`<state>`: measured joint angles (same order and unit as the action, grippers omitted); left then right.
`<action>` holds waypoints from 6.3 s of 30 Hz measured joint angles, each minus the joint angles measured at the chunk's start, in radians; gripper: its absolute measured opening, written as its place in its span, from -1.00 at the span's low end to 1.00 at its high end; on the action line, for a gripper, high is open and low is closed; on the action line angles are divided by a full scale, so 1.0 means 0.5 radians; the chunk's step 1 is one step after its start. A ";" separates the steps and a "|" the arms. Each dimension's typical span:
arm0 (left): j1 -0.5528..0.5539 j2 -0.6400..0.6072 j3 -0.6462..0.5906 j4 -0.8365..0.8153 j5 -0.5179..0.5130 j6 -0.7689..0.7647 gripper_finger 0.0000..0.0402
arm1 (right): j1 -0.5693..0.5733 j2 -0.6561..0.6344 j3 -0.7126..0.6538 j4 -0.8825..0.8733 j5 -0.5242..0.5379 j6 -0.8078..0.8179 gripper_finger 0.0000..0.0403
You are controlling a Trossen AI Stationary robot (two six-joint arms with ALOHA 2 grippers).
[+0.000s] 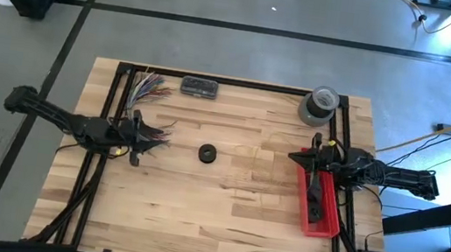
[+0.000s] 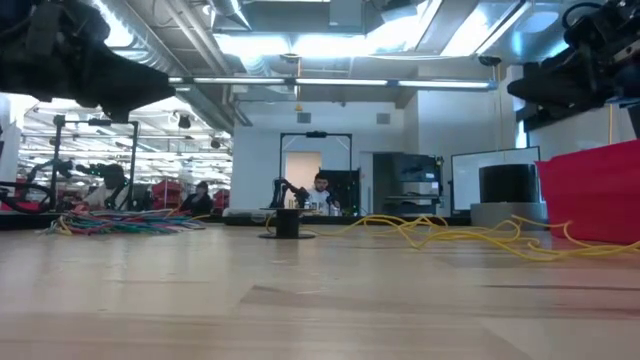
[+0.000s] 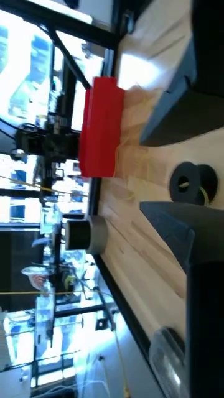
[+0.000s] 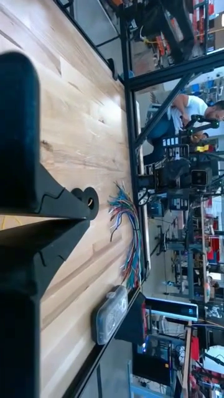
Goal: Coil cords
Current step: Return to Home Position
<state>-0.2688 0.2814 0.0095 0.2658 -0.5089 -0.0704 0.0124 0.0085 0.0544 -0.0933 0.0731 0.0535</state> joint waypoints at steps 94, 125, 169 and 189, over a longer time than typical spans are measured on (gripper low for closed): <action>-0.008 -0.473 0.002 -0.404 0.015 0.215 -0.27 | 0.000 0.001 -0.005 -0.010 0.002 0.001 -0.91; -0.007 -0.473 0.003 -0.405 0.014 0.215 -0.27 | 0.000 0.001 -0.005 -0.010 0.002 0.001 -0.91; -0.007 -0.473 0.003 -0.404 0.014 0.215 -0.27 | 0.000 0.000 -0.005 -0.010 0.002 0.001 -0.91; -0.007 -0.473 0.003 -0.404 0.015 0.216 -0.27 | 0.001 0.001 -0.005 -0.010 0.002 0.001 -0.91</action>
<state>-0.2725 0.0448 0.0108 0.0638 -0.5016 0.0375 0.0128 0.0088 0.0519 -0.0984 0.0740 0.0538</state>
